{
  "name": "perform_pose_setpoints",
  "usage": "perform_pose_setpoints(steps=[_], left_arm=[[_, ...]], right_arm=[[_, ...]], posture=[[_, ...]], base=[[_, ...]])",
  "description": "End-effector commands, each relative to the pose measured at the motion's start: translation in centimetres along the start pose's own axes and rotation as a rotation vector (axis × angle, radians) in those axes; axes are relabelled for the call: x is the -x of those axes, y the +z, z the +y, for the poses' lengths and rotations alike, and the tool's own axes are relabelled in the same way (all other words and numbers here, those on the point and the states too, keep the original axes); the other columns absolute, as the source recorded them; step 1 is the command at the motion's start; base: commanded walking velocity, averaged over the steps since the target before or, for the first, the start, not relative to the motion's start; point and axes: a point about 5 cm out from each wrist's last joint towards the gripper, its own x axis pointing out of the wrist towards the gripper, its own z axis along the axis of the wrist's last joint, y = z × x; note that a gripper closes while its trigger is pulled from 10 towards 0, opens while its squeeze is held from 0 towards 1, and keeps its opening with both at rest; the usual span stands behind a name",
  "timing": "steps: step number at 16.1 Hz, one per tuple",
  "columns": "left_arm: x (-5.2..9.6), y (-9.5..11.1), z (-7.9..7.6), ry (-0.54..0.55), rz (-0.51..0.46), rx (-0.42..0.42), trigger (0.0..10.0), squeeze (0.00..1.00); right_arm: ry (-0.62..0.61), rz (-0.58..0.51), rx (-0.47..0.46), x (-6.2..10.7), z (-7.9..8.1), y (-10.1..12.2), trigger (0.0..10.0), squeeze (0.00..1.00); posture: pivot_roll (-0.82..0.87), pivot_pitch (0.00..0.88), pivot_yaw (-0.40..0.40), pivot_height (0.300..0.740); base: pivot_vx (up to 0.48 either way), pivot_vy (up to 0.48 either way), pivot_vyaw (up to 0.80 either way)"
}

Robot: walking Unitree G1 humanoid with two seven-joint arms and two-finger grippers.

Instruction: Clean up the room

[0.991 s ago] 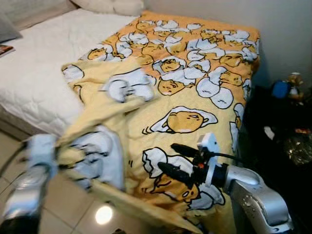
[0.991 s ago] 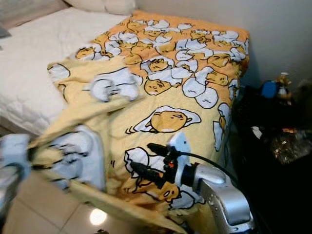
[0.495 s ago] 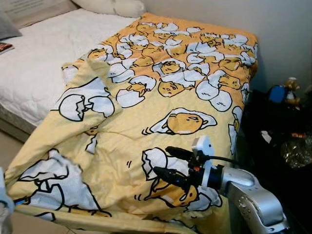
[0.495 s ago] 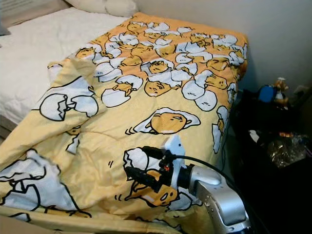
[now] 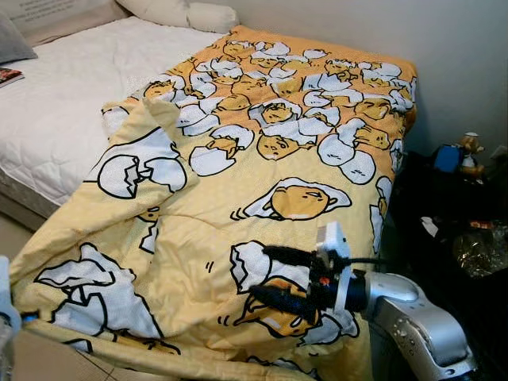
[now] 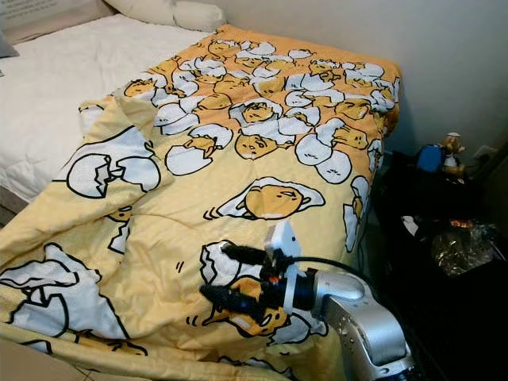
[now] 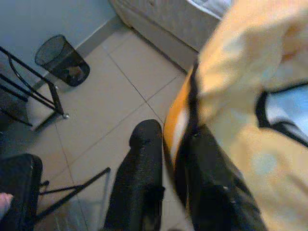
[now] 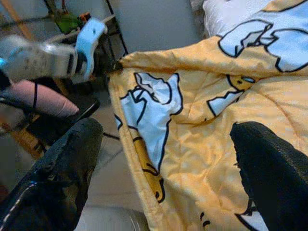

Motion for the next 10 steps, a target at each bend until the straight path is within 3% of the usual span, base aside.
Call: perform_pose_setpoints(steps=[1, 6, 7, 8, 9, 10], left_arm=[[-0.1, 0.5, 0.2, -0.001, -0.008, -0.028, 10.0, 1.0], [0.0, 1.8, -0.6, -0.103, -0.004, -0.074, 10.0, 1.0], [0.1, 2.5, -1.2, -0.14, -0.05, -0.071, 10.0, 1.0], [0.8, 4.8, -4.2, -0.328, -0.223, -0.057, 10.0, 0.86], [1.2, 5.4, -5.2, -0.384, -0.265, -0.049, 10.0, 0.1], [2.9, 6.7, -8.6, -0.543, -0.369, 0.003, 10.0, 0.0]], right_arm=[[-0.002, 0.012, 0.03, 0.0, -0.3, 0.2, 10.0, 0.0], [-0.103, 0.053, 0.031, 0.1, -1.3, -0.6, 10.0, 0.0], [-0.133, 0.053, 0.026, 0.2, -1.5, -0.8, 10.0, 0.0], [-0.257, 0.05, 0.03, 0.3, -2.3, -1.1, 10.0, 0.0], [-0.275, 0.046, 0.009, 0.3, -2.4, -1.3, 10.0, 0.0], [-0.374, 0.044, -0.011, 0.2, -2.8, -1.7, 10.0, 0.0]], posture=[[-0.01, 0.0, 0.034, 0.74], [-0.01, 0.0, 0.028, 0.74], [-0.01, 0.0, 0.027, 0.74], [-0.01, 0.0, 0.024, 0.74], [-0.01, 0.0, 0.025, 0.74], [-0.02, 0.0, 0.027, 0.74]], base=[[0.0, 0.0, 0.0], [0.0, 0.0, 0.0], [0.0, 0.0, 0.0], [0.0, 0.0, 0.0], [0.0, 0.0, 0.0], [0.0, 0.0, 0.0]])
